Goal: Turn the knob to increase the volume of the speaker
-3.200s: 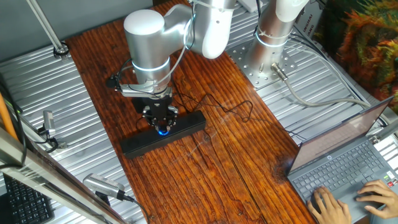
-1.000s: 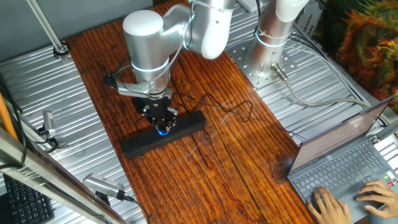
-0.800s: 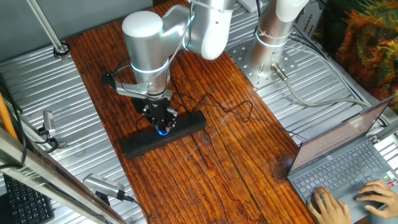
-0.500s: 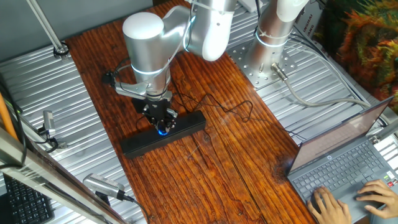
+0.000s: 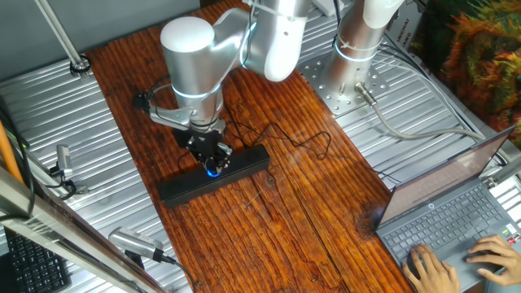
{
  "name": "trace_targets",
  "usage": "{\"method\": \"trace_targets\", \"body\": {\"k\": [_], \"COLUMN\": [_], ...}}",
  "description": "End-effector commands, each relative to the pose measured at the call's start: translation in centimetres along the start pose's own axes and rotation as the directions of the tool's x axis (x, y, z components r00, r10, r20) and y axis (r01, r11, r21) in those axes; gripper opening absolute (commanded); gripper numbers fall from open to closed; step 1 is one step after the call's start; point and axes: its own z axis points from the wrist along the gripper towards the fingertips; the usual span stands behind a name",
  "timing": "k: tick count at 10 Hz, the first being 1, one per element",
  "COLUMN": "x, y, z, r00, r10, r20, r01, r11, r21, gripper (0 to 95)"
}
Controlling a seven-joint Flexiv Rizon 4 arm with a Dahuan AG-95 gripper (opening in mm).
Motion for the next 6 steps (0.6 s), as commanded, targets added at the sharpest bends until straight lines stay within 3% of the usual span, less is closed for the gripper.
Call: {"method": "trace_targets", "body": {"k": [1,6], "x": [0.01,0.02], "y": [-0.01,-0.02], "z": [-0.01,-0.03], "r00": [1.000,0.997], "r10": [0.022,0.073], "r20": [0.000,0.000], "r01": [-0.022,-0.073], "r11": [1.000,0.997], "r21": [-0.005,0.000], "gripper": [0.0,0.0]}}
